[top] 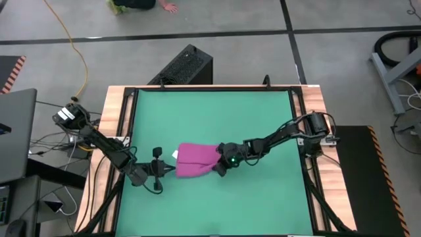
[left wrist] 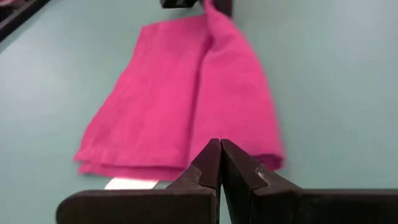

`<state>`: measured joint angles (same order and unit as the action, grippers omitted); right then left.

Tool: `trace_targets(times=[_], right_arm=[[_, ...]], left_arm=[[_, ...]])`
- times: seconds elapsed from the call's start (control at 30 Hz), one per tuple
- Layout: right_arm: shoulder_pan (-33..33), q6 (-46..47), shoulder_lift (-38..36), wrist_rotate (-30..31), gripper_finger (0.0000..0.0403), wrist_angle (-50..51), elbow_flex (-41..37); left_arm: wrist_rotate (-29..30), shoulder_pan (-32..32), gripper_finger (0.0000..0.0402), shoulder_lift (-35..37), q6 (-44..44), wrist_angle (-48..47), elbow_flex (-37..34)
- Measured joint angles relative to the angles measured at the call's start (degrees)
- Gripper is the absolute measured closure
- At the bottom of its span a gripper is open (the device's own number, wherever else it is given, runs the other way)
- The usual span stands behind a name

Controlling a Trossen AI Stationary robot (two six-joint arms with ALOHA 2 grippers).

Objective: Roll towel into tight, uniform cylinder
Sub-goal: Roll the pink towel

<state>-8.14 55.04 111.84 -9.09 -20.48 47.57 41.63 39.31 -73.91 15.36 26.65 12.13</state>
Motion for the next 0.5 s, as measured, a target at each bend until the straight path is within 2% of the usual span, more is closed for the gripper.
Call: trace_targets(times=[0.1, 0.5], right_arm=[[0.7, 4.3, 0.0, -0.6, 0.0369, -0.2, 0.0], [3.9, 16.9, 0.0, -11.1, 0.0371, -0.5, 0.0]], left_arm=[[-1.3, 0.0, 0.0402, 0.0, -1.3, -0.5, 1.2], [-5.8, 0.2, 0.0401, -2.3, -10.6, -0.7, 7.7]])
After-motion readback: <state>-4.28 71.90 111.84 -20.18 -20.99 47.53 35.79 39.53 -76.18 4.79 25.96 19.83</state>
